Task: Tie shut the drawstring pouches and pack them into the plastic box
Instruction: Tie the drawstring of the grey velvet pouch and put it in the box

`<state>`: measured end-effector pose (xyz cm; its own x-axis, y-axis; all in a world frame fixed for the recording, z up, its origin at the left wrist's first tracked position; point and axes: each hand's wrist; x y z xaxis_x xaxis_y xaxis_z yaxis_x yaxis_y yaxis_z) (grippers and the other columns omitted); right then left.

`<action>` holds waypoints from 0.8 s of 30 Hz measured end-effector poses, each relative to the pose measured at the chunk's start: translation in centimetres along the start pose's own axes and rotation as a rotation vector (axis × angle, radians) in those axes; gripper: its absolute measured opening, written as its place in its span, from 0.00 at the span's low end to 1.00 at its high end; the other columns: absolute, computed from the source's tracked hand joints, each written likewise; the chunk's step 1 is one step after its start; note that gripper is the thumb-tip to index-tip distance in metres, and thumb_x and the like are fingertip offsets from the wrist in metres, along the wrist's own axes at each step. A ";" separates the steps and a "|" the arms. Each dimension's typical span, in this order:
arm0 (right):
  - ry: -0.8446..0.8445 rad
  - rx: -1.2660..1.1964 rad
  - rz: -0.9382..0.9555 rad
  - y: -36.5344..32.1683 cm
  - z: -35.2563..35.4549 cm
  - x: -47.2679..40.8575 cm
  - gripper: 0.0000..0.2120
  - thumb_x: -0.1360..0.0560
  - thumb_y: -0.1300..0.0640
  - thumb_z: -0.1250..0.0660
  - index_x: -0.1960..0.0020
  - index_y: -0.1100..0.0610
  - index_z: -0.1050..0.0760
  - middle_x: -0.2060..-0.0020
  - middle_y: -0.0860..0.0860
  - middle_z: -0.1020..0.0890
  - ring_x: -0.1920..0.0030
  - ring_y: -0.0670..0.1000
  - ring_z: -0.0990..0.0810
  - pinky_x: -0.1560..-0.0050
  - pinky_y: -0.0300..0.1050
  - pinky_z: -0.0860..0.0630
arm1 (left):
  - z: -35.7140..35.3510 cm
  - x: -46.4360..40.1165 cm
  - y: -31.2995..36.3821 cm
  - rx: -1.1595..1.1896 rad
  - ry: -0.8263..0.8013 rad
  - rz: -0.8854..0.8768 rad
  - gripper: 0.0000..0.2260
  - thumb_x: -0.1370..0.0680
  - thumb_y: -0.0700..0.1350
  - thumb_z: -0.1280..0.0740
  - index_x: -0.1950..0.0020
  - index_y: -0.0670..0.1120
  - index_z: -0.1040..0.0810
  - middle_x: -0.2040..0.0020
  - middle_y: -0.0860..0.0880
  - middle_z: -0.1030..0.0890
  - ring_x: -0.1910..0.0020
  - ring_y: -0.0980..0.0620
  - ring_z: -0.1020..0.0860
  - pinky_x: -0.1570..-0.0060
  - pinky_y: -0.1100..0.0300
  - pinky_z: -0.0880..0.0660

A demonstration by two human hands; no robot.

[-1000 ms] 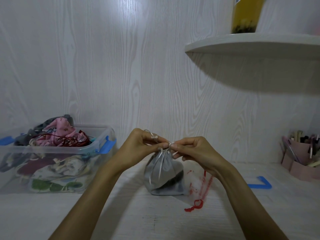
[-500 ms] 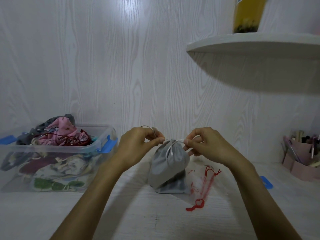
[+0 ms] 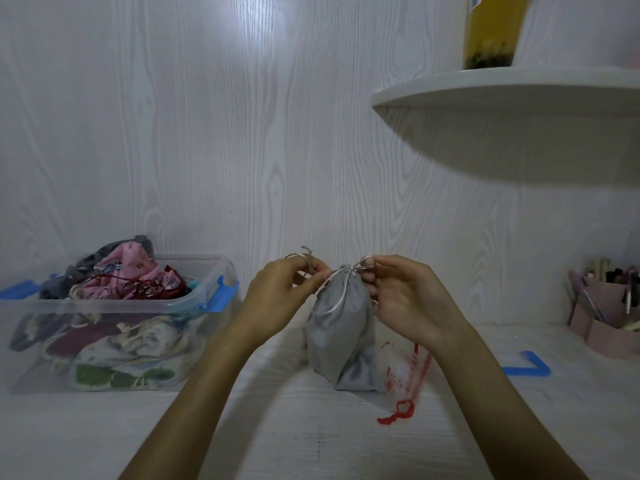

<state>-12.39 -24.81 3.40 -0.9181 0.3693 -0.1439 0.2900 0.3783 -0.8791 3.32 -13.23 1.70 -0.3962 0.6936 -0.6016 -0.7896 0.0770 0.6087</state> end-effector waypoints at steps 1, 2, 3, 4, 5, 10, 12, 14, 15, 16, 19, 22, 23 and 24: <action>-0.005 -0.044 -0.014 0.1 0.0 -0.1 0.08 0.29 0.57 0.39 0.66 0.58 0.28 0.68 0.50 0.30 0.67 0.47 0.34 0.60 0.41 0.38 | 0.2 0.0 -0.1 -0.005 0.002 -0.005 0.04 0.23 0.52 0.34 0.58 0.59 0.22 0.58 0.58 0.19 0.58 0.58 0.19 0.54 0.51 0.21; 0.038 0.011 -0.037 0.1 -0.1 -0.6 0.09 0.30 0.57 0.41 0.68 0.57 0.31 0.70 0.50 0.31 0.69 0.47 0.35 0.61 0.41 0.39 | 0.3 0.0 -0.2 -0.033 0.005 -0.010 0.04 0.23 0.52 0.34 0.58 0.60 0.23 0.58 0.59 0.19 0.58 0.59 0.19 0.53 0.53 0.21; 0.128 0.199 -0.060 0.2 -0.3 -1.3 0.11 0.29 0.58 0.43 0.70 0.57 0.33 0.73 0.49 0.32 0.71 0.47 0.36 0.64 0.41 0.40 | 0.5 0.1 -0.4 -0.075 0.003 -0.012 0.04 0.23 0.53 0.34 0.58 0.60 0.23 0.58 0.60 0.19 0.58 0.61 0.20 0.53 0.56 0.21; 0.251 0.490 -0.085 0.2 -0.7 -1.9 0.14 0.28 0.60 0.44 0.72 0.56 0.35 0.77 0.48 0.32 0.74 0.46 0.36 0.66 0.41 0.40 | 0.5 0.2 -0.5 -0.117 -0.007 -0.012 0.03 0.23 0.53 0.34 0.57 0.60 0.23 0.58 0.60 0.19 0.58 0.62 0.20 0.54 0.58 0.21; 0.375 0.788 -0.114 0.3 -1.0 -2.2 0.16 0.27 0.60 0.45 0.74 0.56 0.37 0.80 0.48 0.33 0.76 0.46 0.37 0.68 0.41 0.41 | 0.5 0.4 -0.5 -0.147 -0.021 -0.010 0.03 0.23 0.53 0.34 0.57 0.59 0.23 0.58 0.60 0.20 0.58 0.63 0.20 0.54 0.59 0.22; 0.602 1.500 0.255 1.6 -1.3 -0.5 0.24 0.21 0.53 0.44 0.75 0.56 0.41 0.79 0.48 0.35 0.75 0.48 0.38 0.69 0.40 0.43 | -0.3 0.8 0.1 -0.244 -0.054 -0.041 0.04 0.22 0.54 0.36 0.56 0.59 0.24 0.61 0.62 0.20 0.57 0.65 0.21 0.57 0.66 0.27; 0.579 1.434 0.221 1.3 -1.1 -0.9 0.25 0.21 0.48 0.44 0.74 0.57 0.35 0.75 0.50 0.28 0.71 0.49 0.31 0.68 0.41 0.39 | -0.5 0.7 -0.1 -0.225 -0.052 -0.021 0.04 0.23 0.53 0.35 0.57 0.59 0.23 0.61 0.61 0.19 0.58 0.64 0.21 0.56 0.64 0.25; 0.471 1.242 0.074 0.3 -0.7 -1.2 0.22 0.22 0.44 0.42 0.63 0.59 0.23 0.65 0.50 0.21 0.60 0.51 0.24 0.59 0.43 0.31 | -0.4 0.5 -0.6 -0.129 -0.073 0.054 0.04 0.24 0.52 0.33 0.58 0.56 0.20 0.61 0.58 0.17 0.60 0.61 0.19 0.57 0.60 0.22; 0.383 1.163 0.013 -0.2 -0.4 -1.1 0.19 0.22 0.44 0.41 0.57 0.59 0.21 0.60 0.50 0.20 0.54 0.52 0.23 0.51 0.44 0.28 | -0.3 0.4 -0.7 -0.044 -0.097 0.110 0.05 0.24 0.50 0.32 0.59 0.55 0.19 0.63 0.57 0.17 0.62 0.61 0.19 0.59 0.60 0.21; 0.269 1.110 -0.038 -0.7 0.0 -0.7 0.17 0.23 0.46 0.39 0.51 0.59 0.21 0.54 0.52 0.19 0.48 0.52 0.22 0.44 0.45 0.28 | -0.1 0.4 -0.7 0.043 -0.124 0.171 0.05 0.24 0.48 0.32 0.60 0.53 0.19 0.64 0.56 0.17 0.64 0.61 0.19 0.63 0.63 0.21; 0.026 1.004 -0.122 -1.1 1.1 0.5 0.08 0.24 0.54 0.34 0.50 0.57 0.23 0.46 0.54 0.19 0.42 0.51 0.22 0.38 0.45 0.26 | 0.5 0.6 -0.7 0.164 -0.186 0.373 0.10 0.24 0.50 0.32 0.61 0.46 0.18 0.70 0.56 0.18 0.71 0.64 0.20 0.70 0.71 0.25; 0.049 0.898 -0.152 -1.2 1.0 0.4 0.03 0.24 0.57 0.33 0.53 0.57 0.23 0.49 0.54 0.17 0.44 0.53 0.19 0.40 0.48 0.23 | 1.0 1.5 -1.2 0.095 -0.160 0.495 0.15 0.23 0.54 0.34 0.63 0.45 0.18 0.70 0.54 0.18 0.74 0.64 0.22 0.72 0.70 0.28; 0.069 0.898 -0.160 -1.3 0.8 0.3 0.03 0.24 0.57 0.33 0.53 0.57 0.23 0.50 0.54 0.17 0.45 0.54 0.19 0.41 0.48 0.22 | 1.3 1.8 -1.4 0.071 -0.127 0.491 0.16 0.23 0.55 0.35 0.62 0.45 0.18 0.68 0.53 0.17 0.74 0.63 0.22 0.72 0.70 0.28; 0.081 0.913 -0.162 -1.4 0.6 0.3 0.03 0.24 0.57 0.33 0.54 0.57 0.23 0.50 0.54 0.17 0.46 0.53 0.18 0.44 0.46 0.21 | 1.6 2.1 -1.5 0.068 -0.082 0.455 0.16 0.23 0.55 0.36 0.60 0.45 0.18 0.65 0.53 0.16 0.71 0.63 0.21 0.71 0.69 0.27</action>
<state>-13.21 -25.73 4.31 -0.8972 0.4415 0.0140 -0.1969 -0.3714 -0.9074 4.47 -10.77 0.36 -0.6546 0.7218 -0.2248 -0.5106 -0.2027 0.8356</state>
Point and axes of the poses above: each hand's wrist, its own x-axis away from the middle knuckle, its own z-axis out of the back of the hand, y = z × x
